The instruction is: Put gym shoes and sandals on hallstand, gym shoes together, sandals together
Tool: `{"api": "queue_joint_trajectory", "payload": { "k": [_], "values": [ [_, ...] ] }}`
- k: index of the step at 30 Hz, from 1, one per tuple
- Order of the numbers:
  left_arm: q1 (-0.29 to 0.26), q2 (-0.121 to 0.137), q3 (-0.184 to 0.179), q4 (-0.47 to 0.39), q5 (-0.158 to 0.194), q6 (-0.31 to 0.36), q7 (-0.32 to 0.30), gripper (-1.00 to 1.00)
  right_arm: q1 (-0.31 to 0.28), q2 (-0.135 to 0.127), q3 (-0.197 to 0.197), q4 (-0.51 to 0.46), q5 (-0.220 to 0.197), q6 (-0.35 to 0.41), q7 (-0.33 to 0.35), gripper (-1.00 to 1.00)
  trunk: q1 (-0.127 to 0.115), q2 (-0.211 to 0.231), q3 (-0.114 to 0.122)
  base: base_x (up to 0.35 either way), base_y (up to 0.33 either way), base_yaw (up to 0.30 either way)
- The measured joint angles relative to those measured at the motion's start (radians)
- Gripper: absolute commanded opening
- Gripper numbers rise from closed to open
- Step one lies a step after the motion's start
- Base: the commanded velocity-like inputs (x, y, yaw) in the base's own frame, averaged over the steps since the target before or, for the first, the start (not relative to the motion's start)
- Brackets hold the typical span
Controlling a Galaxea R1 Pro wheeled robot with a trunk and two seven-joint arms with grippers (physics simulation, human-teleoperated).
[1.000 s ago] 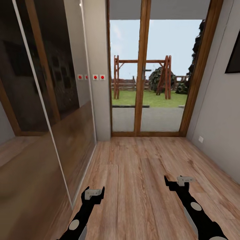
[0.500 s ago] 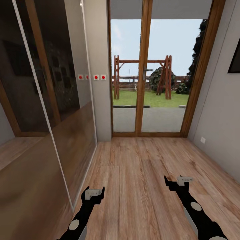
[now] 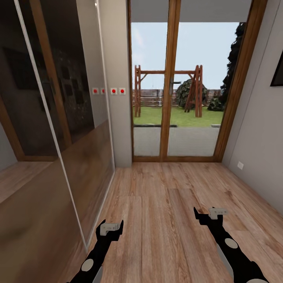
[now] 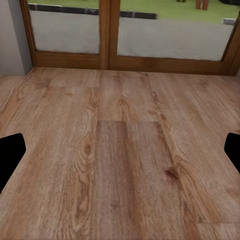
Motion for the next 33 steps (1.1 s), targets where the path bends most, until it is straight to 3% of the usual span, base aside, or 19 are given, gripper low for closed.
{"api": "queue_joint_trajectory", "payload": {
  "k": [15, 33],
  "values": [
    [0.0, -0.001, 0.001, 0.0, 0.0, 0.0, 0.0, 1.0, 0.0, 0.0, 0.0, -0.001, 0.0, -0.001, 0.0, 1.0, 0.0, 0.0, 0.0, 0.001, 0.0, -0.077],
    [0.0, 0.0, 0.001, 0.0, 0.0, 0.0, 0.0, 1.0, 0.0, 0.0, 0.0, -0.002, 0.0, -0.002, 0.0, 1.0, 0.0, 0.0, 0.0, 0.128, 0.0, -0.001]
  ]
}}
